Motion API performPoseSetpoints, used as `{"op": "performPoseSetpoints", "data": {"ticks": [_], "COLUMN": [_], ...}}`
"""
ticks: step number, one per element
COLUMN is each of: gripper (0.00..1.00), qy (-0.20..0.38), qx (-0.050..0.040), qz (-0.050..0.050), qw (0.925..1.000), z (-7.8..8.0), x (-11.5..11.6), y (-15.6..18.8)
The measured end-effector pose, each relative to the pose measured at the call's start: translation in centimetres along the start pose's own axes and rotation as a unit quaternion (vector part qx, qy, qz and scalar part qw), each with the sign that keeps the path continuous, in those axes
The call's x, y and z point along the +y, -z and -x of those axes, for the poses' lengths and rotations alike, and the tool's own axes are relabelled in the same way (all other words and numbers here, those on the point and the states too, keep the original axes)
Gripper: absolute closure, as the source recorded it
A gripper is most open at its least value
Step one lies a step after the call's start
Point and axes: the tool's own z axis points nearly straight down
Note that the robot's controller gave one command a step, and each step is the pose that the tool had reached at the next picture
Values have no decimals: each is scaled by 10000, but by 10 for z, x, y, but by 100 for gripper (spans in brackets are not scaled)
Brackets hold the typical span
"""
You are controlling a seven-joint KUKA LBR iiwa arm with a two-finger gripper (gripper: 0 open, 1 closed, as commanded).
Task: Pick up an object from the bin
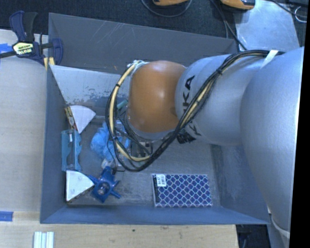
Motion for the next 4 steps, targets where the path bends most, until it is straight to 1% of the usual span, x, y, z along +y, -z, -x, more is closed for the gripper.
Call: {"op": "performPoseSetpoints", "data": {"ticks": [1,2,3,4], "gripper": [100,0,0,100], "qy": [-20,-22,-23,-21], "qx": [-41,-39,-38,-33], "qz": [8,8,9,6], "qw": [10000,10000,10000,10000], "z": [2,2,2,2], "x": [-1,-1,-1,-1], "y": [4,4,4,3]}}
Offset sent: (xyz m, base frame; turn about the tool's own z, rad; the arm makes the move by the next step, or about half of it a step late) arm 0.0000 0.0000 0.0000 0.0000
